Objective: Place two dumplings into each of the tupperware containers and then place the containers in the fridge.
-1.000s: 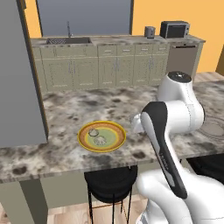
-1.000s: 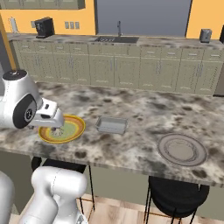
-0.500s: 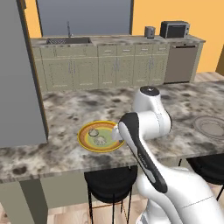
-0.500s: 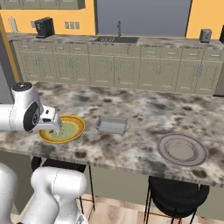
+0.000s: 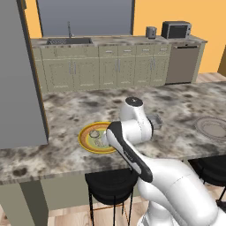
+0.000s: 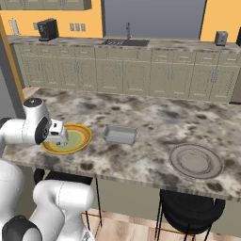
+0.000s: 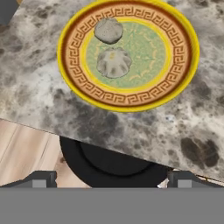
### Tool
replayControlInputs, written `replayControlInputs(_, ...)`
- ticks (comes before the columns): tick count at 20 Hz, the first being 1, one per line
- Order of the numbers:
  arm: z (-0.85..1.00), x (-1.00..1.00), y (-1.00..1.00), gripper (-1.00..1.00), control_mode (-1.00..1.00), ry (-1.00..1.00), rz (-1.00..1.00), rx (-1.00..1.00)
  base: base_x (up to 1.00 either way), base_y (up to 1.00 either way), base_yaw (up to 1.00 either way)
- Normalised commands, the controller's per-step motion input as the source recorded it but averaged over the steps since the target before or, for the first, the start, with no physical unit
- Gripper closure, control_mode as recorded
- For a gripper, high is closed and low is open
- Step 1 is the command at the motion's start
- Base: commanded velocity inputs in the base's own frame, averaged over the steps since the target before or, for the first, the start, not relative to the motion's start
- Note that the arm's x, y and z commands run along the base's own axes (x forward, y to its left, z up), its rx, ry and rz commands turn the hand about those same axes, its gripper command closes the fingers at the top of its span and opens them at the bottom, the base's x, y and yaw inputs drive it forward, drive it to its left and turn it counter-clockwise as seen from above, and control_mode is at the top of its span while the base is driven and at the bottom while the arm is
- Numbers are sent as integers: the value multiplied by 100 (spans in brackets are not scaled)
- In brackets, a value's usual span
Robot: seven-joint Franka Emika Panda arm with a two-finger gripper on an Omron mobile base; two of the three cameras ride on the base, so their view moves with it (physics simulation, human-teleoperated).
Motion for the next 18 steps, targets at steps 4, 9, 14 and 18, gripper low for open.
replayControlInputs(4,-35,68,25,-100,-100,6,0,0,0,0,0)
replayControlInputs(9,-40,65,21,-100,-100,7,0,0,0,0,0)
replayControlInputs(14,-29,60,2,-100,-100,2,0,0,0,0,0)
replayControlInputs(18,-44,55,9,-100,-100,2,0,0,0,0,0)
